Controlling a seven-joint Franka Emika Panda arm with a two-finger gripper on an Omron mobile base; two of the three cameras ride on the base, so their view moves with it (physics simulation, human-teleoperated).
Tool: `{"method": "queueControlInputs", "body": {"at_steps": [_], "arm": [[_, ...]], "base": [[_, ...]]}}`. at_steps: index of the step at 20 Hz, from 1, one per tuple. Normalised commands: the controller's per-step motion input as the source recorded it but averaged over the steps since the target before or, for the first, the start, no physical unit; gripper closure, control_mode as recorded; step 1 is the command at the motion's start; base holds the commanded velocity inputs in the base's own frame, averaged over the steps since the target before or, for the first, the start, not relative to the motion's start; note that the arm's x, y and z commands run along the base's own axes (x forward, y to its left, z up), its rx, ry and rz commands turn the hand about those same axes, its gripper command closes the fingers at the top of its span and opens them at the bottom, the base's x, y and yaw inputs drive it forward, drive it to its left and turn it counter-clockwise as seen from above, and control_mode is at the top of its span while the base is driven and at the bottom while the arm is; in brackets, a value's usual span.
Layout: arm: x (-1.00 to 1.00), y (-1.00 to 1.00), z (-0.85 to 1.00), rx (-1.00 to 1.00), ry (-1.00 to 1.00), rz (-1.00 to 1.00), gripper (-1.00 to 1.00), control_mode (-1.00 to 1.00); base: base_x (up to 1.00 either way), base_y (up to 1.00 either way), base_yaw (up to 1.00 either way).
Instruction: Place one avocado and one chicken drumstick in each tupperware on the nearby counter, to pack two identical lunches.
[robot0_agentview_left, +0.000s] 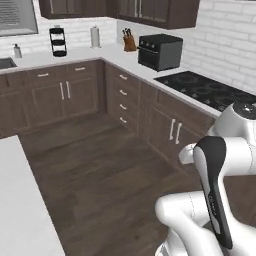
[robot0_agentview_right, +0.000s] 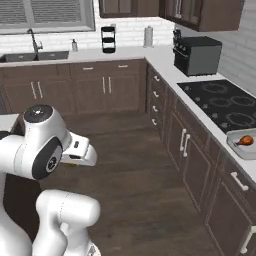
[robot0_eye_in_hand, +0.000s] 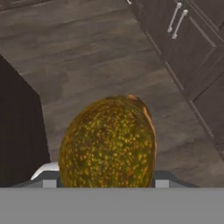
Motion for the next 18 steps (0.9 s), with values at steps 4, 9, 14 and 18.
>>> {"method": "queueControlInputs", "body": {"at_steps": [4, 9, 14, 18], "arm": [[0.0, 0.0, 0.0, 0.0, 0.0, 0.0, 1.0, 1.0], [0.0, 0.0, 0.0, 0.0, 0.0, 0.0, 1.0, 1.0], [0.0, 0.0, 0.0, 0.0, 0.0, 0.0, 1.0, 1.0], [0.0, 0.0, 0.0, 0.0, 0.0, 0.0, 1.0, 1.0]], "base": [[0.93, -0.2, -0.58], [0.54, -0.27, -0.71], [0.14, -0.34, -0.84], [0.29, -0.09, -0.84]]}}
